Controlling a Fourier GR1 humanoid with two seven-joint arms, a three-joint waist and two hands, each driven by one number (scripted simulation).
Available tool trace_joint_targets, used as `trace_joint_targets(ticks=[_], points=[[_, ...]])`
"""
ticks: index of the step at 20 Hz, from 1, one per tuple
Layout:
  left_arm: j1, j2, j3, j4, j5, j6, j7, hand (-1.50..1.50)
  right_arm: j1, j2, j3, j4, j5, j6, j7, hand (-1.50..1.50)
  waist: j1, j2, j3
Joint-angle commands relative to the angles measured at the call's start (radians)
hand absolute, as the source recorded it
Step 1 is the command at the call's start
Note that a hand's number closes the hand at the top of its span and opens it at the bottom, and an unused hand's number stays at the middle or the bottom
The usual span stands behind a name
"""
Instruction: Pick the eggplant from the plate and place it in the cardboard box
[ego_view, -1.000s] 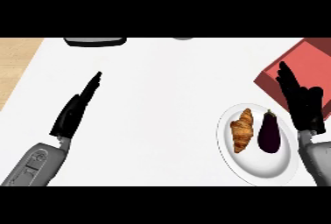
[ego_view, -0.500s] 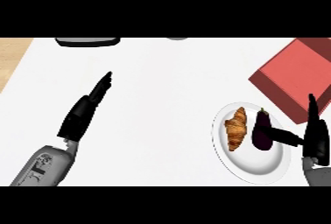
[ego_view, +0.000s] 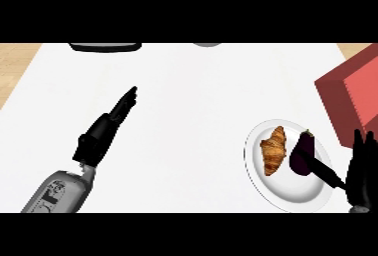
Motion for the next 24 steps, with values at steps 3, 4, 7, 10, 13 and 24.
trace_joint_targets(ticks=[3, 4, 7, 10, 13, 24], points=[[0.015, 0.009, 0.006, -0.031, 0.014, -0.017, 0.020, 0.00, -0.048, -0.032, 0.088, -0.219, 0.162, 0.299, 0.363, -1.50, 0.004, -0.002, 0.007], [0.055, 0.012, -0.007, -0.027, 0.000, -0.016, -0.016, 0.00, -0.032, -0.049, 0.091, -0.295, 0.144, 0.355, 0.403, -1.50, -0.005, -0.006, 0.006], [-0.010, 0.002, 0.017, -0.001, 0.007, -0.015, 0.012, 0.00, -0.103, 0.016, 0.139, -0.428, 0.107, 0.535, 0.569, -1.50, -0.009, 0.002, 0.009], [0.043, -0.022, -0.015, -0.038, -0.012, 0.002, 0.007, 0.00, -0.150, 0.057, 0.129, -0.542, 0.067, 0.675, 0.740, -1.50, 0.005, 0.003, 0.013], [-0.006, -0.024, 0.018, -0.007, -0.002, -0.021, 0.004, 0.00, -0.200, 0.121, 0.109, -0.539, 0.052, 0.731, 0.818, -1.50, 0.006, 0.010, 0.016], [-0.011, -0.029, 0.052, -0.016, -0.013, -0.067, 0.014, 0.00, -0.274, 0.190, -0.031, -0.394, 0.054, 0.807, 0.754, -1.50, 0.009, 0.013, 0.018]])
